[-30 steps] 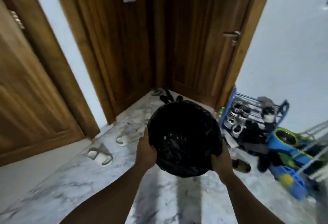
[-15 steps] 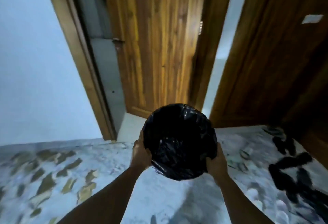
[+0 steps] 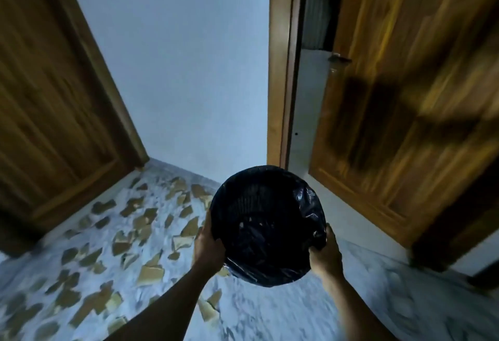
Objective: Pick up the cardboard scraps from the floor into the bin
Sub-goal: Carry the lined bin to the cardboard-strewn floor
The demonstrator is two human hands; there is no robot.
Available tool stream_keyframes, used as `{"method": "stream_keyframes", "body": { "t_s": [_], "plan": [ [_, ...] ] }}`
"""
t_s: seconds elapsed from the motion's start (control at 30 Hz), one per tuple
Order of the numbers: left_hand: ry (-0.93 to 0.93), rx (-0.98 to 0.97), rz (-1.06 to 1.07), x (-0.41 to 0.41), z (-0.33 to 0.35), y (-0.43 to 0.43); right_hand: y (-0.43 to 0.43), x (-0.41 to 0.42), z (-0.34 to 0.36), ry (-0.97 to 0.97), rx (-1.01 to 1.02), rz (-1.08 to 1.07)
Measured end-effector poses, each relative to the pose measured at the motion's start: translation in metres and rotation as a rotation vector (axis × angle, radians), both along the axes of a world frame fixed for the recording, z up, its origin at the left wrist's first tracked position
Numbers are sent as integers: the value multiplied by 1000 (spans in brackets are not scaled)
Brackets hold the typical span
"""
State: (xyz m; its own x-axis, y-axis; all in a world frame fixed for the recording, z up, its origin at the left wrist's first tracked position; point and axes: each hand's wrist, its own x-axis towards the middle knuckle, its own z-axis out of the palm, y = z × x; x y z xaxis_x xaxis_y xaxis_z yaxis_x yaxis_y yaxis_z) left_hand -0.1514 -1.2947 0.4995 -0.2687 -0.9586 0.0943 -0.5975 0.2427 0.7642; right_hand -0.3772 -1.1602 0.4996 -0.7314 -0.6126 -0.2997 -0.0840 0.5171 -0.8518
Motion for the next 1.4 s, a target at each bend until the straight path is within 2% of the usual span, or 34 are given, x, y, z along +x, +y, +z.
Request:
{"method": "stream_keyframes", "body": {
  "t_s": [0.1, 0.43, 0.57, 0.7, 1.0, 1.4],
  "plan": [
    [-47, 56, 85, 30, -9, -20, -42, 19, -5, 42, 39, 82],
    [-14, 189, 291, 143, -29, -64, -132, 119, -27, 43, 151, 261],
    [13, 248, 363, 218, -45, -89, -166, 188, -32, 61, 166, 331],
    [42, 227, 397, 305, -48, -110, -207, 271, -37, 78, 191, 379],
    [56, 265, 616, 511, -77, -142, -295, 468, -78, 77, 188, 587],
    [124, 354, 990, 641, -122, -142, -368, 624, -139, 133, 204, 853]
  ]
}}
